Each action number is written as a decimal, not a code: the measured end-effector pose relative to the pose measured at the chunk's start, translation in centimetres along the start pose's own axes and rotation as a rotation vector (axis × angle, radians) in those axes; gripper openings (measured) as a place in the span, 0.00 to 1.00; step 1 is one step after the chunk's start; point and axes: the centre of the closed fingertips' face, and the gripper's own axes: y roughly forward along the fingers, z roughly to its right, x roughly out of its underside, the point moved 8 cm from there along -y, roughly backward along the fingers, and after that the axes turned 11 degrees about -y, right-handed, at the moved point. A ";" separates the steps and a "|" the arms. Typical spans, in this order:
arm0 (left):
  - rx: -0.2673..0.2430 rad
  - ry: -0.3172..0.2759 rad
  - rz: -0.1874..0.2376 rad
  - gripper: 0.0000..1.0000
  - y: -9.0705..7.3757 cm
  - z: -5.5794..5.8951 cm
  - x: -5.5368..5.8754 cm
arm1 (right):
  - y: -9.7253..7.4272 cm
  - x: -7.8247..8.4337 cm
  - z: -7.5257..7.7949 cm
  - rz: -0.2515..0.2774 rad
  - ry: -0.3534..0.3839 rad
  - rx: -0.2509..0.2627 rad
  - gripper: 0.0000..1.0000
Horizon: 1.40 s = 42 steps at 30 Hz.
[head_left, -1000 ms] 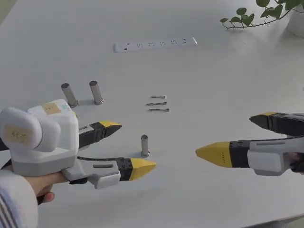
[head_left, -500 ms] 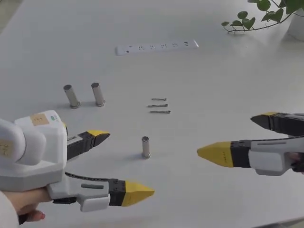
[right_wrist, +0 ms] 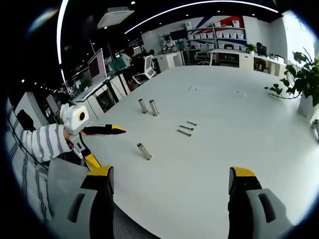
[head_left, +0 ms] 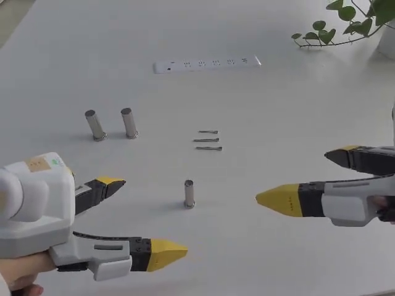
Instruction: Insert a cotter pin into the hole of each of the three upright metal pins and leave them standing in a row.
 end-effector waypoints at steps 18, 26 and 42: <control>-0.027 -0.082 0.068 0.97 -1.1 -0.2 0.0 | 2.7 -5.2 3.9 -0.084 -0.194 -0.054 0.83; -0.014 -0.082 0.059 0.97 -0.8 0.7 0.5 | 5.5 -7.9 4.8 -0.113 -0.360 -0.115 0.76; -0.049 -0.113 0.080 0.96 -1.2 0.1 0.9 | 11.6 -11.0 6.2 -0.143 -0.510 -0.202 0.46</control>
